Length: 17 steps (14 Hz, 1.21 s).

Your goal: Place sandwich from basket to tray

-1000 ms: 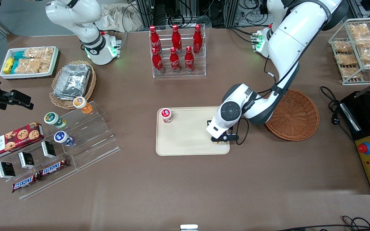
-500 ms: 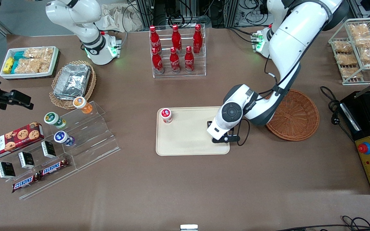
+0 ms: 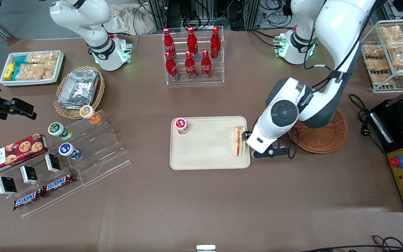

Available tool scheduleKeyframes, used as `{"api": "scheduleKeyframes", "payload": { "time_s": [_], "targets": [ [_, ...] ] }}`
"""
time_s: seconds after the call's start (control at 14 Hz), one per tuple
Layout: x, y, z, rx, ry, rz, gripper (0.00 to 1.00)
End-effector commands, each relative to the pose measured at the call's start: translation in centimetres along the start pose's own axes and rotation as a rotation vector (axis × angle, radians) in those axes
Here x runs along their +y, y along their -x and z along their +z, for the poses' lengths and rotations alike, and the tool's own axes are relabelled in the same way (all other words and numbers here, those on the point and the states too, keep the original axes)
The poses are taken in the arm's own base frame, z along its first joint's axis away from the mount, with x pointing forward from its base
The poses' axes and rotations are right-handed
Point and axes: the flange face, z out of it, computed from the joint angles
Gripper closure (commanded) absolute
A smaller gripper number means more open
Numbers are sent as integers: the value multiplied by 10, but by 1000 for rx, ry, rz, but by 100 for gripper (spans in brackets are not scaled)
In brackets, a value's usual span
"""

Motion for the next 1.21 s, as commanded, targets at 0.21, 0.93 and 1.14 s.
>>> {"api": "scheduleKeyframes", "payload": {
  "time_s": [0.21,0.93,1.14],
  "targets": [
    [-87,-13,-75,46,-19,115,0],
    [-257,-9,-162,78,-37,193,0],
    [-297,3,-195,122,24,145,0]
  ]
}}
